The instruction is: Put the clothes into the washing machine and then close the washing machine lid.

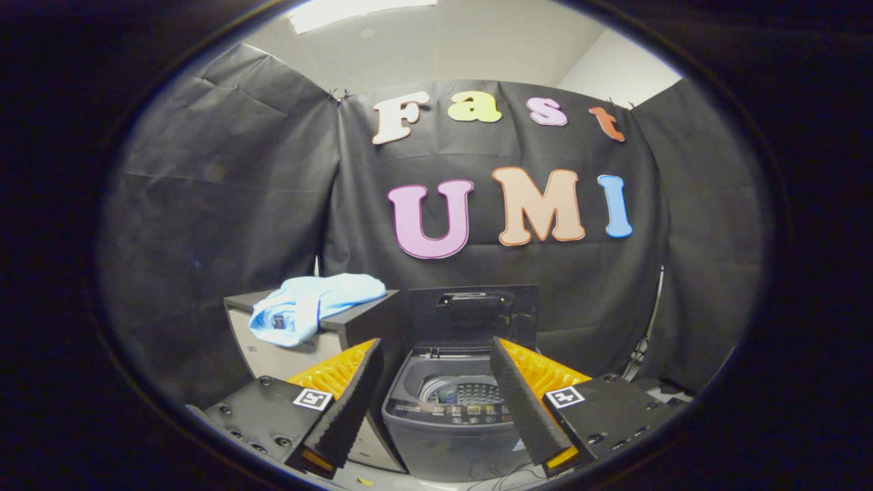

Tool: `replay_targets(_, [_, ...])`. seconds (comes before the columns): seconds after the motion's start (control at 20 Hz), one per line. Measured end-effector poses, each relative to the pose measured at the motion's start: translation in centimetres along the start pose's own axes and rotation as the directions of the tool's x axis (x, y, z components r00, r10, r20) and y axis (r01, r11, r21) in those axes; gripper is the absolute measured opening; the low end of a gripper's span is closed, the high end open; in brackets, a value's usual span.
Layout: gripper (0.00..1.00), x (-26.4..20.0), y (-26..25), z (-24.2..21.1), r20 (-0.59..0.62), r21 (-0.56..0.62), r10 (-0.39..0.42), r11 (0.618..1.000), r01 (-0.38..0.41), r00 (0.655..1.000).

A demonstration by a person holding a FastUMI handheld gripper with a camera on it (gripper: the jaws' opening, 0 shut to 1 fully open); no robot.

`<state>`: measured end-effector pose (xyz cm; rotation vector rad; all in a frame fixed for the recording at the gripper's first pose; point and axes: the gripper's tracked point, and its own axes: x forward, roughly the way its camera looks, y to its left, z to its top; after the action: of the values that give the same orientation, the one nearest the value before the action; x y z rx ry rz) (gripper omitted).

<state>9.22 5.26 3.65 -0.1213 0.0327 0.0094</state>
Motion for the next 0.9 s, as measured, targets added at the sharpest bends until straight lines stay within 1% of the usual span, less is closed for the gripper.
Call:
replay_targets(0.35, [0.98,4.9,5.8,4.8,-0.031,-0.036,0.069,0.997,-0.070,0.997])
replay_targets(0.5, [0.98,7.6,9.1,7.5,-0.010,-0.038,0.107,0.993,-0.108,0.994])
replay_targets(0.65, [0.98,10.4,12.5,8.0,-0.025,0.010,0.149,0.989,-0.148,0.989])
replay_targets(0.7, [0.98,11.5,13.2,8.3,-0.032,0.016,0.147,0.989,-0.147,0.989])
replay_targets(0.9, [0.98,15.6,15.7,7.7,-0.084,-0.014,0.160,0.987,-0.161,0.984])
